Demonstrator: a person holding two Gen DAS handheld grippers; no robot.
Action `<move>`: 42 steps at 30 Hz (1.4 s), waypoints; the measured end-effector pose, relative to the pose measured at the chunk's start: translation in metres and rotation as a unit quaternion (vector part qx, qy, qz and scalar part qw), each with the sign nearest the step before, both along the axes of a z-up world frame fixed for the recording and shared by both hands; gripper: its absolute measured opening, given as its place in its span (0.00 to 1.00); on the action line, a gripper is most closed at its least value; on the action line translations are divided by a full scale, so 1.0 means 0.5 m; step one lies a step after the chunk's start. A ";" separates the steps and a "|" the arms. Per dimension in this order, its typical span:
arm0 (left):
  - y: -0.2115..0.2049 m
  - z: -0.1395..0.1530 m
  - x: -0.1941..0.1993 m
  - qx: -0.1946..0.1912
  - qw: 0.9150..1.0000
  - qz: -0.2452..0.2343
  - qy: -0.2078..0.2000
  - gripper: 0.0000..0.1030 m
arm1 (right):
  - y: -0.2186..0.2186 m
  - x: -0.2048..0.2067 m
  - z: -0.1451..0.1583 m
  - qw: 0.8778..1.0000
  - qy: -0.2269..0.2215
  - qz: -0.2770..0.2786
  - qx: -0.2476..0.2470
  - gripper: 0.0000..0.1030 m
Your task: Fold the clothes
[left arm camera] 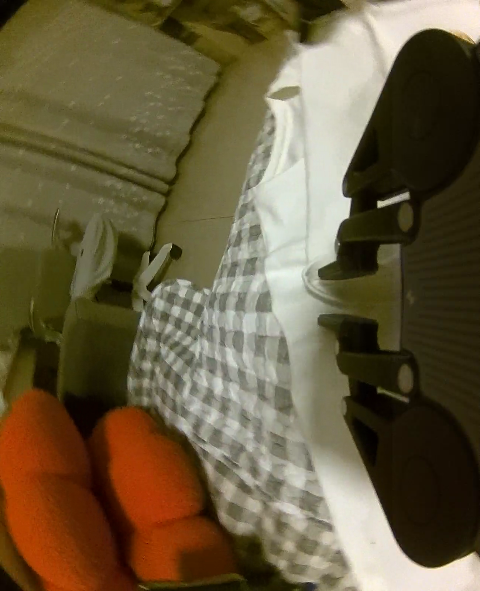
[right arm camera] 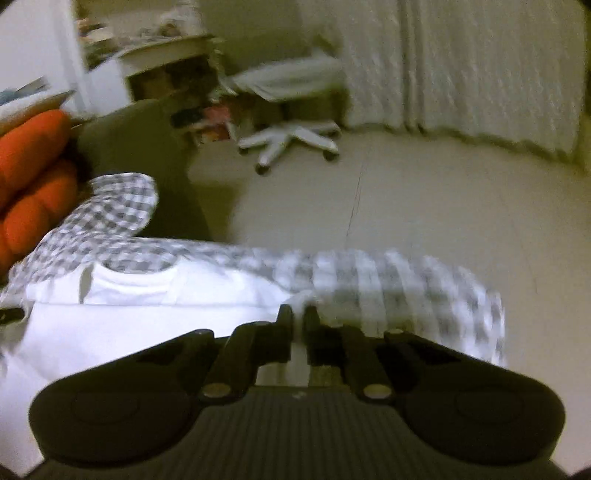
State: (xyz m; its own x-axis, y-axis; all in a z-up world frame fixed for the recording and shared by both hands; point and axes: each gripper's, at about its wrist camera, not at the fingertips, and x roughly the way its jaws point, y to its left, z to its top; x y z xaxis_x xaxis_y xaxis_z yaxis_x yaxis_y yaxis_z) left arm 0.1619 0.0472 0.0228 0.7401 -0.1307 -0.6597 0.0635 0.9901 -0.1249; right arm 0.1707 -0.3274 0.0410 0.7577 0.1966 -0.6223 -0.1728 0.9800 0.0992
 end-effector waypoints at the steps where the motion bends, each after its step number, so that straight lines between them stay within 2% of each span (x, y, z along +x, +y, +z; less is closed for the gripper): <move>1: -0.006 -0.001 0.000 0.011 1.000 -0.004 0.001 0.02 | 0.004 -0.004 0.002 1.000 -0.012 0.014 -0.012 0.08; 2: -0.011 -0.002 -0.001 0.022 1.000 -0.006 -0.001 0.02 | 0.007 -0.007 0.005 0.999 -0.024 0.028 -0.023 0.07; 4: -0.013 -0.001 -0.001 0.031 0.999 -0.009 -0.007 0.01 | 0.006 0.006 -0.027 0.999 -0.009 0.018 -0.050 0.07; 6: -0.010 0.001 -0.001 0.028 1.000 -0.010 -0.009 0.01 | 0.001 0.003 -0.027 0.999 -0.008 -0.001 -0.046 0.07; 10: -0.001 0.008 -0.001 0.014 1.000 -0.009 -0.006 0.02 | -0.011 -0.006 -0.023 0.999 -0.008 -0.042 -0.032 0.30; 13: 0.013 0.009 0.002 -0.014 1.000 0.000 0.001 0.08 | -0.033 -0.026 -0.003 0.998 0.012 -0.064 0.003 0.33; 16: 0.012 0.008 0.004 -0.026 1.000 0.004 0.002 0.09 | -0.038 -0.067 0.001 0.996 0.059 -0.049 0.040 0.33; 18: 0.006 0.007 0.005 -0.032 0.999 0.002 0.001 0.09 | -0.022 -0.094 -0.006 0.996 0.079 -0.036 0.025 0.32; 19: -0.001 0.006 0.004 -0.028 1.000 0.002 -0.001 0.08 | -0.011 -0.105 -0.012 0.996 0.085 -0.032 0.009 0.24; 20: -0.008 0.005 0.003 -0.022 1.000 0.002 -0.003 0.08 | -0.001 -0.109 -0.018 0.996 0.085 -0.032 -0.010 0.21; 22: -0.020 0.000 0.001 -0.006 1.000 0.001 -0.003 0.03 | 0.007 -0.112 -0.019 0.996 0.081 -0.040 -0.015 0.08; 25: -0.029 0.006 -0.009 0.012 1.000 -0.006 -0.014 0.02 | 0.037 -0.117 -0.023 0.993 0.069 -0.051 -0.082 0.07; 26: -0.029 0.010 -0.011 0.013 1.000 -0.010 -0.017 0.02 | 0.039 -0.118 -0.025 0.993 0.064 -0.052 -0.088 0.07; 28: -0.022 0.020 -0.014 0.001 1.000 -0.011 -0.021 0.02 | 0.039 -0.122 -0.028 0.994 0.053 -0.052 -0.081 0.07; 30: -0.011 0.024 -0.011 -0.027 0.999 -0.015 -0.014 0.03 | 0.014 -0.128 -0.010 0.996 0.036 -0.064 -0.040 0.07; 31: -0.005 0.024 -0.008 -0.042 0.999 -0.016 -0.006 0.04 | 0.000 -0.131 0.000 0.997 0.028 -0.071 -0.018 0.13; 32: -0.003 0.021 -0.005 -0.051 0.999 -0.016 0.002 0.13 | -0.013 -0.136 0.014 0.997 0.019 -0.074 0.006 0.20; 33: -0.002 0.017 -0.001 -0.058 0.998 -0.016 0.011 0.29 | -0.022 -0.140 0.023 0.997 0.013 -0.072 0.027 0.22; 34: -0.006 0.013 -0.001 -0.059 0.998 -0.018 0.015 0.33 | -0.031 -0.144 0.032 0.996 0.009 -0.070 0.047 0.22; 35: -0.011 0.009 0.000 -0.057 0.998 -0.020 0.017 0.33 | -0.027 -0.145 0.032 0.997 0.012 -0.061 0.048 0.22; 37: -0.028 0.005 -0.004 -0.037 0.999 -0.023 0.013 0.31 | -0.003 -0.139 0.014 0.999 0.027 -0.043 0.001 0.22; 38: -0.036 0.004 -0.007 -0.026 0.999 -0.026 0.008 0.26 | 0.009 -0.134 0.002 0.998 0.035 -0.036 -0.024 0.22; 39: -0.044 0.004 -0.010 -0.012 1.000 -0.026 0.005 0.17 | 0.015 -0.130 -0.013 0.998 0.044 -0.033 -0.033 0.18; 41: -0.052 -0.002 -0.012 0.013 1.000 -0.024 0.006 0.08 | 0.021 -0.123 -0.028 0.997 0.054 -0.032 -0.041 0.16; 42: -0.051 -0.001 -0.013 0.017 1.000 -0.022 0.004 0.05 | 0.022 -0.120 -0.025 0.997 0.055 -0.037 -0.045 0.11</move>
